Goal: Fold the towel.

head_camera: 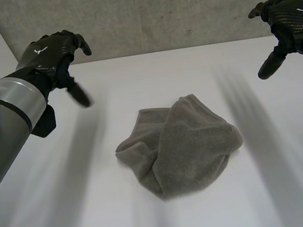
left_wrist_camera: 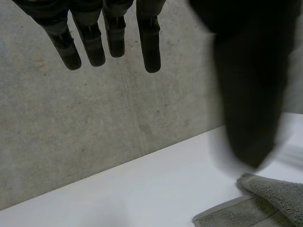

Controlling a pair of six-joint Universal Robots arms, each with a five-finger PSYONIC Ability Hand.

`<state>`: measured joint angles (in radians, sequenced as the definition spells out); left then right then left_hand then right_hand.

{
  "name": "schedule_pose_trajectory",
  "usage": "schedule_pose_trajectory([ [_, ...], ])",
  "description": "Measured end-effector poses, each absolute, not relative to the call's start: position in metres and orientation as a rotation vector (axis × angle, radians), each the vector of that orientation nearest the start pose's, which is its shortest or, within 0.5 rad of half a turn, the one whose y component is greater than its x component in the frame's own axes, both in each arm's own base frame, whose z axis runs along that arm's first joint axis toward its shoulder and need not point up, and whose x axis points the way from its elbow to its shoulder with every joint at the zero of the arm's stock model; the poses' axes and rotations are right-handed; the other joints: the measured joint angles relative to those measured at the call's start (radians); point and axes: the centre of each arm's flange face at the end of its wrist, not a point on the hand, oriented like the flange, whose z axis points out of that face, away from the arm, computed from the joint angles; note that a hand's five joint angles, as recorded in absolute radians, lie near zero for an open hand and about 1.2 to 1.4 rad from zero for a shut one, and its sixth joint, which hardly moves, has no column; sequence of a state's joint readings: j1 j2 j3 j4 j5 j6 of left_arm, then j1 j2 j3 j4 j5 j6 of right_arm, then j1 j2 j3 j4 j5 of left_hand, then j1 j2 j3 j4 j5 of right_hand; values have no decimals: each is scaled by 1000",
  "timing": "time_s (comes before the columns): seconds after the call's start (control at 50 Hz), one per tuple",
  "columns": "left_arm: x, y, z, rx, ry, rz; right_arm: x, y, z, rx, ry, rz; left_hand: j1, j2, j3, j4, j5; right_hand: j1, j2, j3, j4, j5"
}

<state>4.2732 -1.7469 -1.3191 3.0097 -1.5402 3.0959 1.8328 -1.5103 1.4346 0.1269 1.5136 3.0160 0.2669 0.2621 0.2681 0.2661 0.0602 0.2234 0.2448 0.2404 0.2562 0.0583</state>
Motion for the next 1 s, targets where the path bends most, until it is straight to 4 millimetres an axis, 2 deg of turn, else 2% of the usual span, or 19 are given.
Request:
schedule_pose_trajectory([
  [0.2, -265, -256, 313, 546, 2531, -2341, 221, -265, 317, -552, 2085, -2010, 0, 0, 0, 0, -1, 0, 0, 0, 0, 0],
  [0.3, -269, -261, 298, 576, 2563, -2296, 235, -258, 307, -677, 2041, -1926, 0, 0, 0, 0, -1, 0, 0, 0, 0, 0],
  [0.36, -274, -267, 281, 608, 2614, -2234, 247, -251, 294, -799, 2016, -1852, 0, 0, 0, 0, -1, 0, 0, 0, 0, 0],
  [0.38, -277, -271, 266, 636, 2660, -2178, 255, -246, 285, -874, 2004, -1808, 0, 0, 0, 0, -1, 0, 0, 0, 0, 0],
  [0.4, -279, -272, 261, 645, 2674, -2162, 257, -245, 282, -895, 2000, -1797, 0, 0, 0, 0, -1, 0, 0, 0, 0, 0],
  [0.5, -288, -279, 220, 745, 2800, -2002, 278, -232, 243, -1155, 1994, -1676, 0, 0, 0, 0, 0, 0, 0, 0, -1, 0],
  [0.64, -296, -277, 177, 947, 2847, -1820, 289, -229, 188, -1358, 2060, -1518, 0, 0, 0, 0, 0, 40, 16, 17, 13, 23],
  [0.74, -301, -269, 154, 1094, 2819, -1716, 286, -233, 161, -1373, 2141, -1433, 0, 0, 0, 0, 2, 245, 219, 224, 206, 239],
  [0.8, -305, -263, 143, 1161, 2807, -1668, 282, -236, 155, -1357, 2177, -1415, 6, 12, 6, 5, 35, 527, 512, 515, 485, 511],
  [0.84, -307, -261, 139, 1183, 2802, -1652, 281, -237, 155, -1349, 2186, -1414, 85, 92, 83, 85, 130, 634, 629, 635, 619, 645],
  [0.88, -308, -258, 133, 1218, 2797, -1622, 278, -240, 156, -1333, 2194, -1421, 375, 395, 383, 387, 424, 934, 947, 936, 920, 950],
  [0.9, -309, -257, 132, 1225, 2796, -1616, 278, -240, 157, -1329, 2194, -1424, 466, 497, 484, 468, 503, 977, 992, 990, 973, 995],
  [0.92, -309, -256, 130, 1234, 2794, -1609, 277, -241, 160, -1322, 2191, -1433, 639, 691, 675, 683, 705, 1051, 1062, 1058, 1041, 1067],
  [0.96, -309, -255, 128, 1246, 2793, -1599, 277, -242, 167, -1312, 2177, -1459, 892, 947, 932, 941, 958, 1087, 1081, 1090, 1080, 1098],
  [1.0, -310, -255, 128, 1248, 2790, -1604, 278, -243, 174, -1307, 2159, -1488, 1000, 1051, 1042, 1055, 1067, 1088, 1081, 1090, 1081, 1098],
])
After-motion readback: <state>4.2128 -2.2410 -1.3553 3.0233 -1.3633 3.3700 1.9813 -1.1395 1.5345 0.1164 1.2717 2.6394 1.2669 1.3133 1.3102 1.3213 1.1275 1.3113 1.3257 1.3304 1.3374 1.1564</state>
